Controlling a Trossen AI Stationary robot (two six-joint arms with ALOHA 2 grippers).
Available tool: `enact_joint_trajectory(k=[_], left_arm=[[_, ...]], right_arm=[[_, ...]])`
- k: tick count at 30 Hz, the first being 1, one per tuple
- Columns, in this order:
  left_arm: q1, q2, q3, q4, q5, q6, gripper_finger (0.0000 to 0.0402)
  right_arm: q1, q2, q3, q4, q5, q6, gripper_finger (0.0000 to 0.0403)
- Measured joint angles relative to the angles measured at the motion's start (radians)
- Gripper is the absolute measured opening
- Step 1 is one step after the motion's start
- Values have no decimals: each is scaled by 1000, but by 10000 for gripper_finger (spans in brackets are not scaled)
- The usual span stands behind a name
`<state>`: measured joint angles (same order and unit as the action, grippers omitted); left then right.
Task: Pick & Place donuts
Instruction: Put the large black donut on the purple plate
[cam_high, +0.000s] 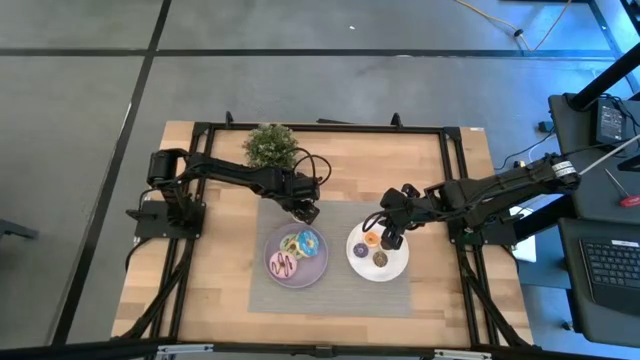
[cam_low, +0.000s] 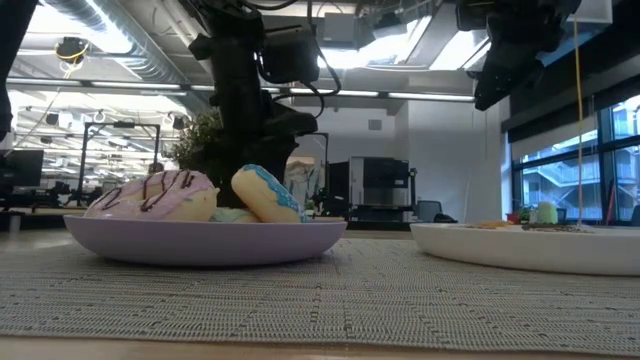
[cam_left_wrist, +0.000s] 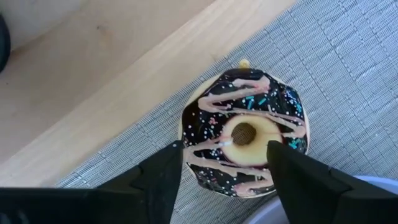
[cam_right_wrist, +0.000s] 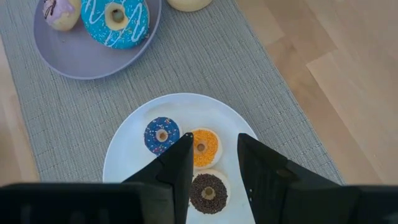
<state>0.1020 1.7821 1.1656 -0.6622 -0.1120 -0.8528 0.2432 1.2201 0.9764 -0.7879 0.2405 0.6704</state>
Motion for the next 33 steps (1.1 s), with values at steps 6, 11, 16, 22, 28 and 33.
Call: enact_joint_trajectory(k=[6, 11, 16, 22, 28, 33], left_arm=[[-4, 0, 0, 0, -24, 29, 239], [-2, 0, 0, -7, -4, -19, 233], [-2, 0, -20, 9, -16, -34, 230], [-2, 0, -59, 16, 5, -88, 228], [-2, 0, -62, 49, 6, -99, 216], [6, 0, -62, 104, 50, -114, 200]], right_arm=[[0, 0, 0, 0, 0, 0, 127], [0, 0, 0, 1, 0, 1, 127], [0, 0, 0, 1, 0, 1, 127], [0, 0, 0, 7, 2, 1, 127], [0, 0, 0, 6, 2, 1, 127], [0, 0, 0, 6, 2, 1, 127]])
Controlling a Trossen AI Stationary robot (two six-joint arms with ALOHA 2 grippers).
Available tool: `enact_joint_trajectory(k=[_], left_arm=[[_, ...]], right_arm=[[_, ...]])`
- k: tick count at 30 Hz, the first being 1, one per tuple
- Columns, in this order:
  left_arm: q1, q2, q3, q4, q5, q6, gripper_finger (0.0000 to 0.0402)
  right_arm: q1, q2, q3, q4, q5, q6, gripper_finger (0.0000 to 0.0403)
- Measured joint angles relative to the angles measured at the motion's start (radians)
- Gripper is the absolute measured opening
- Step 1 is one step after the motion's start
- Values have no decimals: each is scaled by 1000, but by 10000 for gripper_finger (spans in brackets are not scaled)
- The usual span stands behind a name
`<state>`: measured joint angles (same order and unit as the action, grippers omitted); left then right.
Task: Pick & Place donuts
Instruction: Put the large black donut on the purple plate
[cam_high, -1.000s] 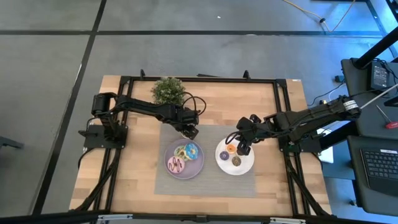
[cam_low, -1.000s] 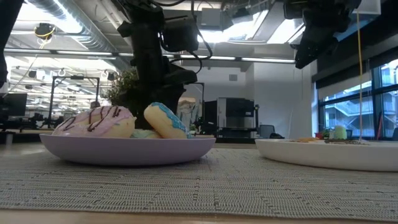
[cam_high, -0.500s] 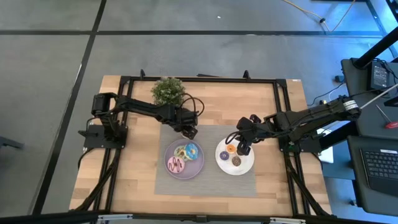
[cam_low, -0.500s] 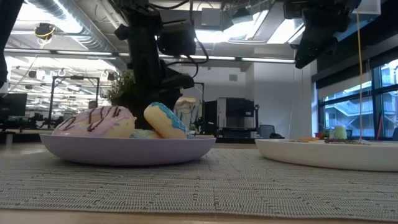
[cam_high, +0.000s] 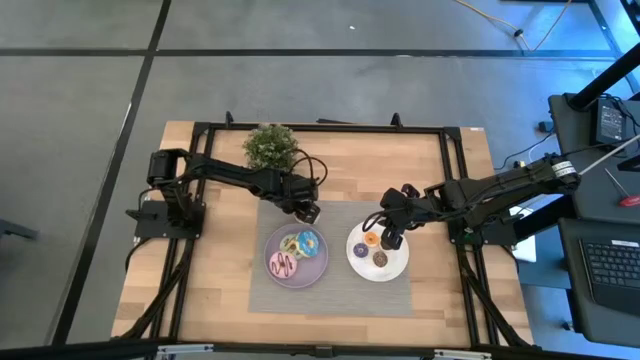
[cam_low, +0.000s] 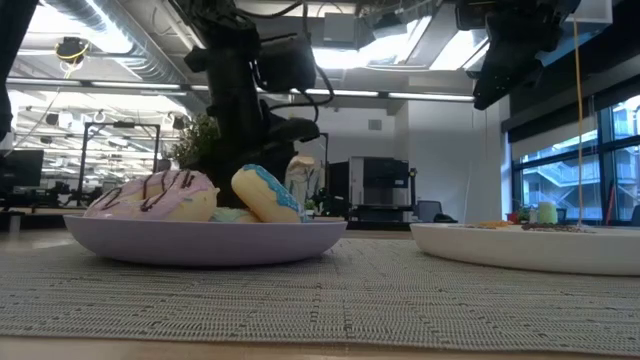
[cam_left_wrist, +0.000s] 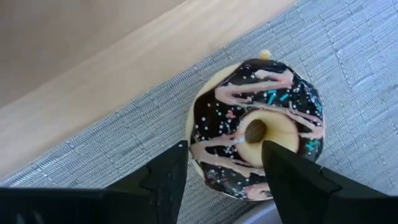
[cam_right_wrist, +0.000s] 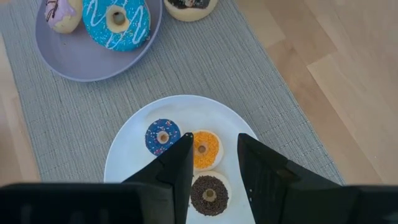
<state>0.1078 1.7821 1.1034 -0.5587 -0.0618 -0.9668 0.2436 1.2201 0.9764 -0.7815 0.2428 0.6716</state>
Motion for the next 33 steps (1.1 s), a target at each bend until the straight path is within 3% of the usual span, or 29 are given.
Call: enact_joint_trajectory(k=[12, 33], left_arm=[[11, 0, 0, 1, 2, -7, 163], [-1, 72, 1, 67, 51, -7, 146]], right_arm=[[0, 0, 0, 0, 0, -1, 127], [0, 0, -1, 3, 0, -22, 127]])
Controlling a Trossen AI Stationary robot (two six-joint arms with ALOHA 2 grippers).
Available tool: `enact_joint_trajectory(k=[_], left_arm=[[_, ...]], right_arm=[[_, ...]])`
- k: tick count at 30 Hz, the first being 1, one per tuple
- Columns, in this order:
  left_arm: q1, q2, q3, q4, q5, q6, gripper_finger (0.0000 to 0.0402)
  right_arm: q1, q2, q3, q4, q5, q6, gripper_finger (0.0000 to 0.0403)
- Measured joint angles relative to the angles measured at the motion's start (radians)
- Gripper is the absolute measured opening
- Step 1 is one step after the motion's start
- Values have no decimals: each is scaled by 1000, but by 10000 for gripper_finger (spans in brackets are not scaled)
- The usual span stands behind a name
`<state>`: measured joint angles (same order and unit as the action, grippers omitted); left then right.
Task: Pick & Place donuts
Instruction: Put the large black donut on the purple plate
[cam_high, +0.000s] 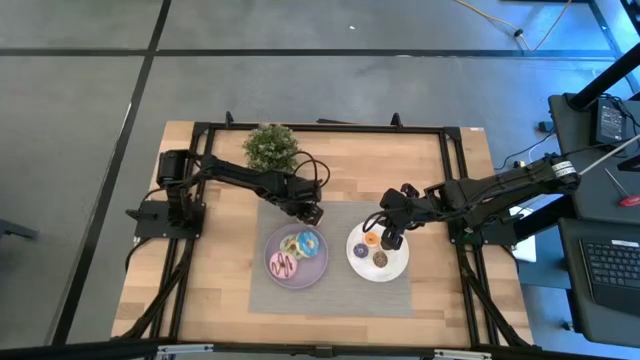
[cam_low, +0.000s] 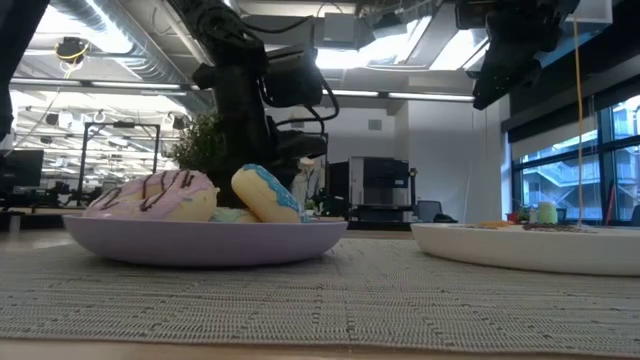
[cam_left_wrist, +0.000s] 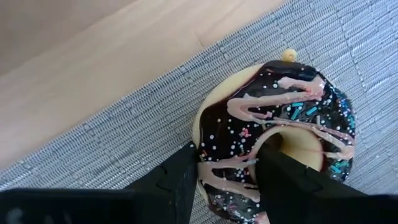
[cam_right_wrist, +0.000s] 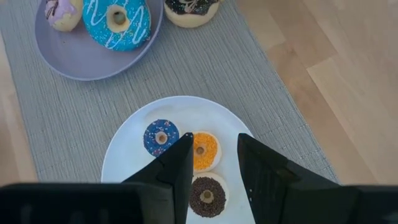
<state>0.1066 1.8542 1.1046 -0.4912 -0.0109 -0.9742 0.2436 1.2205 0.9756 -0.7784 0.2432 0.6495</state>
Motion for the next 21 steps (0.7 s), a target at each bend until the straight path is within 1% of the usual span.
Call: enact_joint_trajectory(k=[12, 16, 21], left_arm=[[0, -11, 0, -4, 7, 64, 87], [10, -43, -1, -8, 7, 78, 75], [27, -114, -1, -1, 7, 119, 70]], right_arm=[[0, 0, 0, -4, 0, -4, 127], [0, 0, 0, -5, 0, -4, 127], [0, 0, 0, -6, 0, -8, 127]])
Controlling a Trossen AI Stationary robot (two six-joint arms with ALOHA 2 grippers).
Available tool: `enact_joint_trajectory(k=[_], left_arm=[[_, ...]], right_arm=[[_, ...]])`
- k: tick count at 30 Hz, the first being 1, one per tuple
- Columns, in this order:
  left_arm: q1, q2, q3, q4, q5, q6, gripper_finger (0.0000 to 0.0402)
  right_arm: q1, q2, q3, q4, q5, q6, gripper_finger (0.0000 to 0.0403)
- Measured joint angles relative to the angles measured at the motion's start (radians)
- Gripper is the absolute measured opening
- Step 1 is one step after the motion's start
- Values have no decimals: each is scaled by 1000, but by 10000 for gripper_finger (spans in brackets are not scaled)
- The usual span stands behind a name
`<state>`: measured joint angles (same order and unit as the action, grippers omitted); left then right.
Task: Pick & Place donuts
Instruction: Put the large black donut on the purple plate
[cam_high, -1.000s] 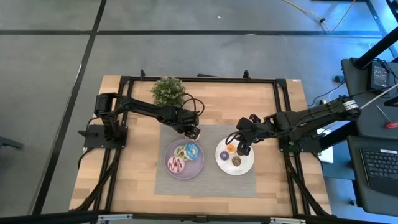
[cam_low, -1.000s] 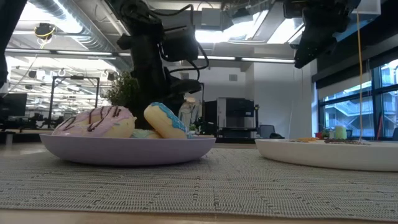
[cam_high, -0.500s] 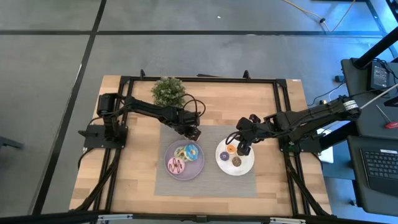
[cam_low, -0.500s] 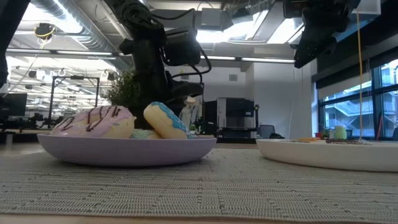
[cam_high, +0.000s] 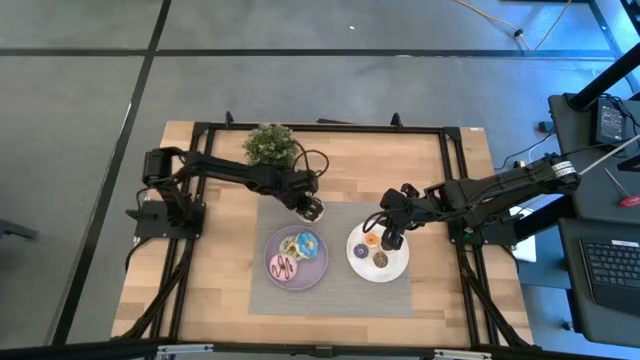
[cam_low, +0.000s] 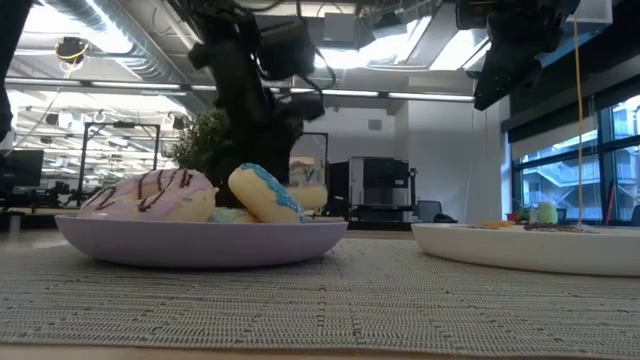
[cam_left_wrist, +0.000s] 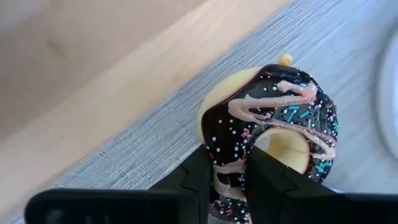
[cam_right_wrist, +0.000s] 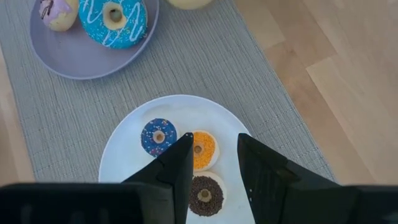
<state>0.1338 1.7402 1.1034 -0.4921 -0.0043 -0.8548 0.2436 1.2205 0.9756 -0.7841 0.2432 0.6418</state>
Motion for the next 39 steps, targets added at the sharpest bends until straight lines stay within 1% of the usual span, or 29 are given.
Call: enact_joint_trajectory(k=[2, 7, 11, 16, 19, 22, 27, 29, 31, 33, 36, 39], left_arm=[[0, -29, 0, 3, 4, 28, 71], [-26, -112, 0, 23, 79, 118, 71], [-97, -163, 0, 27, 102, 196, 69], [-225, -179, 0, 22, 100, 267, 68], [-308, -179, 0, 26, 63, 275, 68], [-368, -170, 0, 23, -19, 262, 68], [-417, -166, 0, 26, -127, 229, 67], [-428, -164, 7, 17, -134, 208, 67], [-430, -147, 36, 6, -118, 195, 67], [-442, -120, 86, -57, -120, 214, 64], [-463, -57, 205, -143, -153, 267, 56], [-475, 7, 299, -266, -163, 272, 48]], right_arm=[[0, 0, 0, -1, 0, 0, 127], [0, 0, 0, -6, 0, 0, 127], [0, 0, 0, -6, 0, 0, 127], [0, 0, 0, -5, 0, 1, 127], [0, 0, 0, -5, 0, 1, 127], [0, 0, 0, -3, 0, 3, 127], [0, 0, 0, 11, 0, 3, 127], [0, 0, 0, 12, 0, 3, 127], [0, 0, 0, 15, 0, 4, 127], [0, 0, 0, 16, 0, 4, 127], [0, 0, 0, 17, 0, 7, 127], [0, 0, 0, 17, 0, 7, 127]])
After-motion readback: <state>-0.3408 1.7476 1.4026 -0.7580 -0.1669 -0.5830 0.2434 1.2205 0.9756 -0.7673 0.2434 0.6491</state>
